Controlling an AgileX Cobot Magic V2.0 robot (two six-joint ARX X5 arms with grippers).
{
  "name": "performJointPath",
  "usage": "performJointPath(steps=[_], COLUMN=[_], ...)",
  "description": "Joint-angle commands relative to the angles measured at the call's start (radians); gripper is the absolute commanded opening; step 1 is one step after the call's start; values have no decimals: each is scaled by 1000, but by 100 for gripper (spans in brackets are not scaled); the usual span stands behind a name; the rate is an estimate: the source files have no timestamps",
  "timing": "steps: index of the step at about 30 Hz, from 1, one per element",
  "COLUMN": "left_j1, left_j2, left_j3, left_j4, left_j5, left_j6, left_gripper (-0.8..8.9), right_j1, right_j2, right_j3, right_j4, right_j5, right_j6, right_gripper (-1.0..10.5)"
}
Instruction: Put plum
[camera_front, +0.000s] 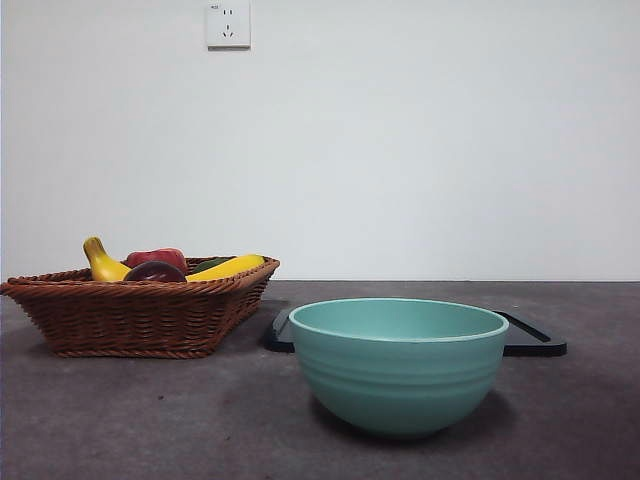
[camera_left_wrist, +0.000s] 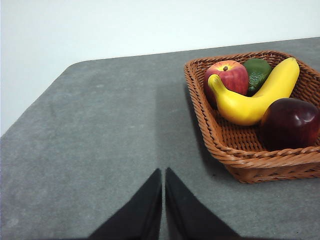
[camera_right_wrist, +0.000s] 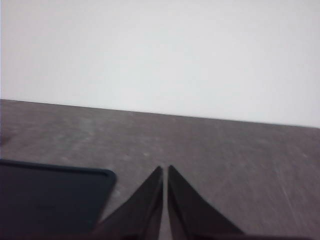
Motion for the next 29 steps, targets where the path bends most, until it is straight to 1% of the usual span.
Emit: performJointPath(steps=[1,11,20,29], left_j1=[3,3,3,3], left_j2=[-2,-2,-2,-2], left_j3=[-21,-21,-21,-21], left_j4=[-10,-10,-10,-10], left_j5=[-2,-2,-2,-2], left_j6=[-3,-3,-3,-3], left_gripper=[9,9,9,9], right_j1=[-2,-2,-2,-2], right_j2=[-4,-4,-4,-4], right_j3=[-28,-45,-45,-45], right_j4=[17,-9,-186,-170], right_j5=[27,27,27,27], right_j6=[28,37,37,40], right_gripper=[6,5,5,6])
